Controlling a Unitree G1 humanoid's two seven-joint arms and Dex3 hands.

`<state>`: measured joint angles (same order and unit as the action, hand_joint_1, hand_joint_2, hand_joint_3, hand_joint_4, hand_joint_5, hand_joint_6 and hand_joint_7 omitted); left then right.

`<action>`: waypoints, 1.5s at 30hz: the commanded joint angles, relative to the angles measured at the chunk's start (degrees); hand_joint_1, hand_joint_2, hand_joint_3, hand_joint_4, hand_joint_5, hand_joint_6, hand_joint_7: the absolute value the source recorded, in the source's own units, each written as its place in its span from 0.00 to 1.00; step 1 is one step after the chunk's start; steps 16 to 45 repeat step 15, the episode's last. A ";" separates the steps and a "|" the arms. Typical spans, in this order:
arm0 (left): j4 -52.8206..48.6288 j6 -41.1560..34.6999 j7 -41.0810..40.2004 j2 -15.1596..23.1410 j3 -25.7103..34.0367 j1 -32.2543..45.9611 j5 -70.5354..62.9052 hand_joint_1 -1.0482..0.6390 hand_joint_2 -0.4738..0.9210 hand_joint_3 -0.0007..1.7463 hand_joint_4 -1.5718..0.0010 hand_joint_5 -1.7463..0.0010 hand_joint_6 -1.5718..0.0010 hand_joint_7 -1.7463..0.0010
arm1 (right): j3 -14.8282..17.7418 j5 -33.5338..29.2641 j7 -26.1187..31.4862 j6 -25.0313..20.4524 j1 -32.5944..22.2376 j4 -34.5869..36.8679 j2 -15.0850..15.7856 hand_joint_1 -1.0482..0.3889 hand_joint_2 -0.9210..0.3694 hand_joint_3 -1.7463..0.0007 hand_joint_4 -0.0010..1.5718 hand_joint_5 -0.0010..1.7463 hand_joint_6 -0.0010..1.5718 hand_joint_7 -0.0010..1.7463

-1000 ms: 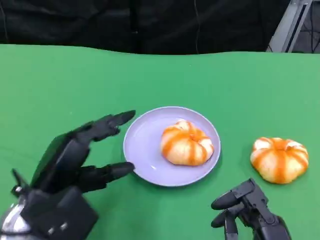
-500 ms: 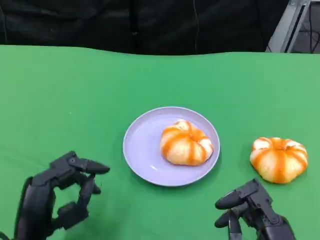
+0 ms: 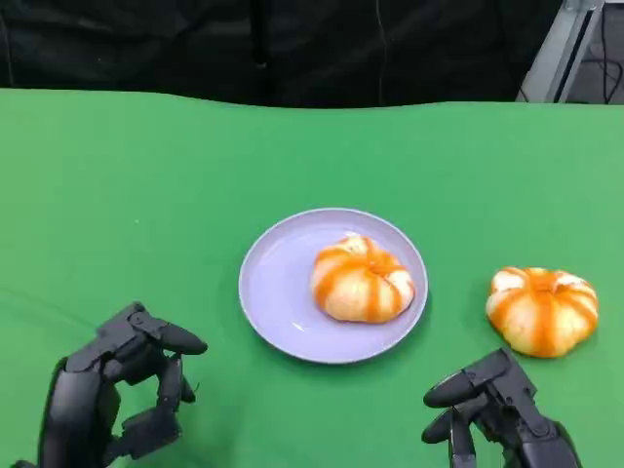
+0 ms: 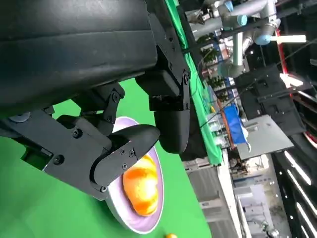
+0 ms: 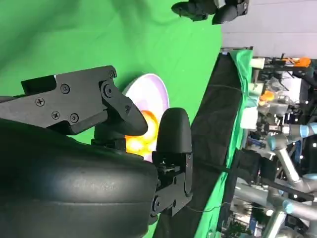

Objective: Grasp the bread from the table and place it into the plate.

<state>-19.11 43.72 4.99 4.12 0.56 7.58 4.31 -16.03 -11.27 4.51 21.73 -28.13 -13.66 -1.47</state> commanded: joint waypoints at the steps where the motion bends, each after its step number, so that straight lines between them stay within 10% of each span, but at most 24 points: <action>1: -0.46 0.21 1.84 0.42 0.69 -0.05 1.07 0.55 0.69 0.69 0.45 0.08 0.47 0.18 | 1.01 -1.34 0.77 1.41 -0.45 0.28 0.98 0.71 0.00 0.43 0.14 1.00 0.06 1.00; 45: -0.62 -0.78 4.67 0.15 1.22 -0.49 2.87 0.53 0.71 0.67 0.46 0.08 0.46 0.20 | 1.27 -1.16 0.54 1.86 0.36 1.27 0.45 0.71 0.00 0.44 0.15 1.00 0.07 1.00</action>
